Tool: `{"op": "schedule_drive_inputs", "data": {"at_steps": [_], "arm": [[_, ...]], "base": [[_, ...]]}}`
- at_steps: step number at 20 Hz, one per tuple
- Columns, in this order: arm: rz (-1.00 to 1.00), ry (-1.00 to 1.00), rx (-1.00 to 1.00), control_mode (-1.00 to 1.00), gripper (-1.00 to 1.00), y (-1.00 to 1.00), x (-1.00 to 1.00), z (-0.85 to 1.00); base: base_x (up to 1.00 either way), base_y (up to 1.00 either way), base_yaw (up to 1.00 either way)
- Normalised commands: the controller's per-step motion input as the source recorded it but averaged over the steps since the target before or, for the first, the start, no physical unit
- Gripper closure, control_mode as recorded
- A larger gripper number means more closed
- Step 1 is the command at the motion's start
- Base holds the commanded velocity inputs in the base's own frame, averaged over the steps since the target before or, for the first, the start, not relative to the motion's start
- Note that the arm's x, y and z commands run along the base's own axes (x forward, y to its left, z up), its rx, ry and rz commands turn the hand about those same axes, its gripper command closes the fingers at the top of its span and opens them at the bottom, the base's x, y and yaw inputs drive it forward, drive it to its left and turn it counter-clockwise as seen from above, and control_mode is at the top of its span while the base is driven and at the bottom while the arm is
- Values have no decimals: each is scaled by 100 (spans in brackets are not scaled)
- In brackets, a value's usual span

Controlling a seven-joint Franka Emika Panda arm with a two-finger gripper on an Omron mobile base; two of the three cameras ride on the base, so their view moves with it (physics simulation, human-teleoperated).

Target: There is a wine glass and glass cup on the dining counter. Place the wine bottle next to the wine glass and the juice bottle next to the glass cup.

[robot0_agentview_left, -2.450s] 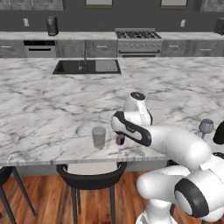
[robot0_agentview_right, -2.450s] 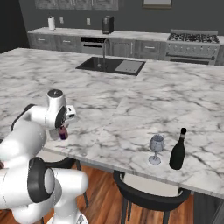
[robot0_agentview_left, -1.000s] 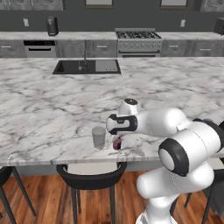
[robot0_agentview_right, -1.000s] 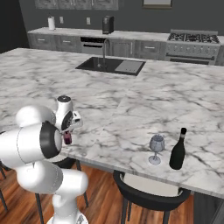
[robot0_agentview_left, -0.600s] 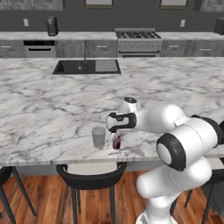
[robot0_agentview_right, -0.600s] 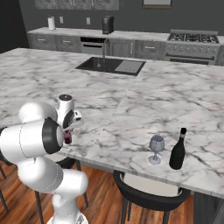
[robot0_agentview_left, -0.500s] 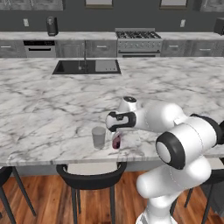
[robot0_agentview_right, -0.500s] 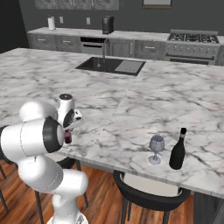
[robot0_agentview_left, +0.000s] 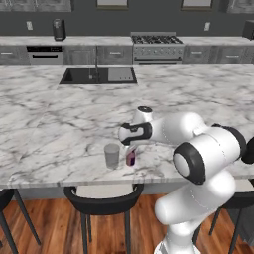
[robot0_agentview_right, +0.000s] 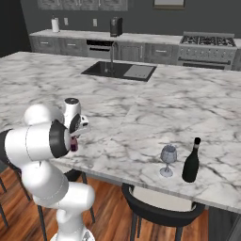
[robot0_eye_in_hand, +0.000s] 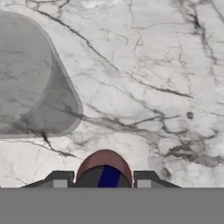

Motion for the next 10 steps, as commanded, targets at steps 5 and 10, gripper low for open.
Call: {"op": "schedule_drive_inputs", "data": {"at_steps": [5, 10], "arm": [[0, -3, 0, -100, 100, 6, 15, -15], [0, -4, 0, -100, 100, 3, 12, -26]], "base": [[0, 0, 0], [0, 0, 0]]}}
